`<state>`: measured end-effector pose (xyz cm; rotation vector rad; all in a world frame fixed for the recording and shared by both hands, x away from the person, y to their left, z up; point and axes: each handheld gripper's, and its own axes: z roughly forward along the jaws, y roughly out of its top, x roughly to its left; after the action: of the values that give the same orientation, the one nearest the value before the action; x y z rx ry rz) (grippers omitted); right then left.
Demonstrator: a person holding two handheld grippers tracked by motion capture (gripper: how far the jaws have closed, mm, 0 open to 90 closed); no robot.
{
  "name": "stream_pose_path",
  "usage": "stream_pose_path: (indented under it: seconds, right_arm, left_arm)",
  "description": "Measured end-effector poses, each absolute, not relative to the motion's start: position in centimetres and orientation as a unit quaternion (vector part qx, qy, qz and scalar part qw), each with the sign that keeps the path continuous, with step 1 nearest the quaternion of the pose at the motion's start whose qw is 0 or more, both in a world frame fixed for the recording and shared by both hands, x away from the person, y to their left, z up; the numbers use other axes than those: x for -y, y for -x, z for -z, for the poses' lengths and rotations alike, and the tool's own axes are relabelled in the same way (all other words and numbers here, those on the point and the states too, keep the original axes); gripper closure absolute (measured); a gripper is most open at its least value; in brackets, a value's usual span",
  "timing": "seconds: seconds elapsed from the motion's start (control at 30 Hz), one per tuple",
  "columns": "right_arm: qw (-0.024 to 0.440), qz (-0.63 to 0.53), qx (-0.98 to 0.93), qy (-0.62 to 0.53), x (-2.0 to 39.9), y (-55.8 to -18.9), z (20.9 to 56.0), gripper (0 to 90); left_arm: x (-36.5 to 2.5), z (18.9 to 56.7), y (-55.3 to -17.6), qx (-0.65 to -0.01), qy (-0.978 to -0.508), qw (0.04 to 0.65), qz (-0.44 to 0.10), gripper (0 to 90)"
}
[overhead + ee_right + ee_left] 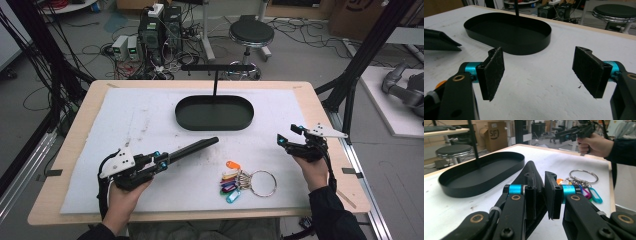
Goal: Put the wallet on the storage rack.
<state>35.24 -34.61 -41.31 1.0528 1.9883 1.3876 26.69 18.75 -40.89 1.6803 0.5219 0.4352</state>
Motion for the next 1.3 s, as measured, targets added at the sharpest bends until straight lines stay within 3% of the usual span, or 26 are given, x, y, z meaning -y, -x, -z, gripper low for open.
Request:
stream_pose_path:
  seconds: [0.33, 0.37, 0.83, 1.1, 1.3]
  right_arm:
    - [0.233, -0.516, -0.743, -0.356, 31.4, -35.9, 41.1, 27.8]
    - [0.226, -0.522, -0.747, -0.343, 30.9, -36.1, 41.0, 31.1]
    - [0.162, -0.524, -0.795, -0.259, 24.2, -38.3, 40.3, 35.6]
    - [0.108, -0.508, -0.83, -0.202, 19.2, -39.9, 41.2, 42.8]
    - [0.096, -0.492, -0.848, -0.173, 16.1, -40.6, 41.7, 51.2]
  left_arm:
    - [-20.2, 41.4, -27.2, -0.263, -0.72, 0.61, -0.2, 79.3]
    - [-20.3, 41.5, -27.3, -0.265, -0.719, 0.611, -0.2, 79.3]
    - [-21.0, 41.8, -27.8, -0.277, -0.716, 0.61, -0.199, 79.3]
    - [-21.2, 42.0, -27.9, -0.277, -0.718, 0.606, -0.2, 79.2]
    - [-21.1, 42.1, -27.8, -0.275, -0.72, 0.605, -0.2, 79.2]
